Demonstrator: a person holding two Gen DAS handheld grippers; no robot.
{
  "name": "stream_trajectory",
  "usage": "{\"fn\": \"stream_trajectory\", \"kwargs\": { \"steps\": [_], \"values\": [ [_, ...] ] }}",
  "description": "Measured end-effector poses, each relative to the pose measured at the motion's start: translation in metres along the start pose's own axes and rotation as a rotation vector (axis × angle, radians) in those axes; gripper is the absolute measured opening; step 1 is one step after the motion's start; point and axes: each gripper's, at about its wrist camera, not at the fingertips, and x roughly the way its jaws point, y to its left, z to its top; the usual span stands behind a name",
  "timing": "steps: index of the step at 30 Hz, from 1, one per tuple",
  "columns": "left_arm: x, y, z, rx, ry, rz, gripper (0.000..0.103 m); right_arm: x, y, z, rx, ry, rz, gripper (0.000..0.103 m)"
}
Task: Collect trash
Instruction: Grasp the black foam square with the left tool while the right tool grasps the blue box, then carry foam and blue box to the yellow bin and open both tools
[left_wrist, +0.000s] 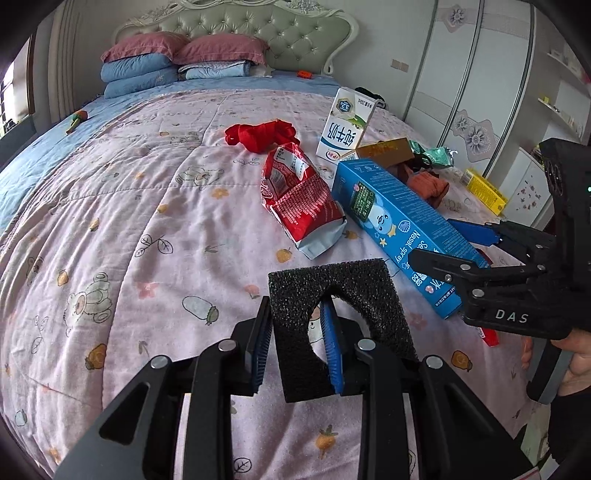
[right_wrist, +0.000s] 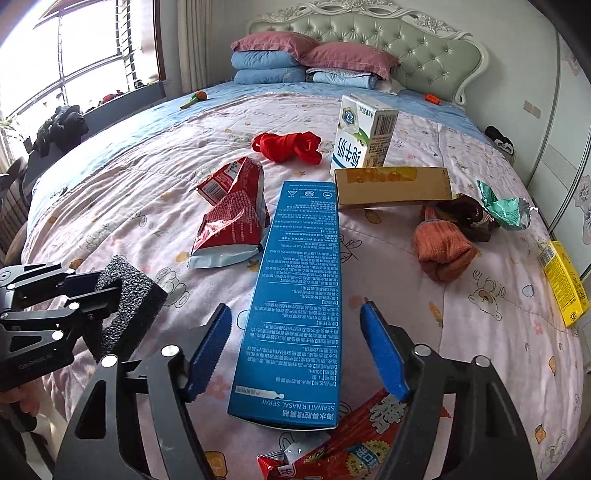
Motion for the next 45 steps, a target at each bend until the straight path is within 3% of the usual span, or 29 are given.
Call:
{"fn": "stream_trajectory", "kwargs": {
  "steps": [1, 2, 6, 13, 21, 27, 34, 41, 45],
  "values": [
    [-0.001, 0.001, 0.001, -0.003, -0.002, 0.002, 0.027, 0.003, 0.000, 0.000, -0.003, 0.015, -0.004, 0.047],
    [-0.001, 0.002, 0.002, -0.006, -0.004, 0.004, 0.027, 0.006, 0.000, -0.001, 0.001, 0.018, -0.006, 0.045],
    [-0.006, 0.000, 0.006, -0.009, -0.017, 0.015, 0.027, -0.001, -0.009, 0.000, 0.051, -0.008, 0.017, 0.044],
    [-0.017, -0.025, 0.020, 0.027, -0.044, 0.012, 0.027, -0.048, -0.047, 0.000, 0.193, -0.144, 0.127, 0.044],
    [-0.009, -0.095, 0.038, 0.095, -0.041, -0.087, 0.027, -0.116, -0.108, -0.036, 0.291, -0.274, 0.146, 0.044],
    [0.009, -0.183, 0.050, 0.188, -0.025, -0.186, 0.027, -0.160, -0.180, -0.087, 0.397, -0.331, 0.064, 0.044],
    [0.046, -0.307, 0.057, 0.318, 0.035, -0.325, 0.027, -0.213, -0.271, -0.162, 0.533, -0.370, -0.092, 0.044],
    [0.101, -0.435, 0.051, 0.403, 0.181, -0.492, 0.027, -0.253, -0.358, -0.253, 0.703, -0.353, -0.284, 0.044],
    [0.146, -0.506, 0.043, 0.419, 0.296, -0.545, 0.027, -0.251, -0.403, -0.306, 0.812, -0.305, -0.361, 0.044]
  ]
}}
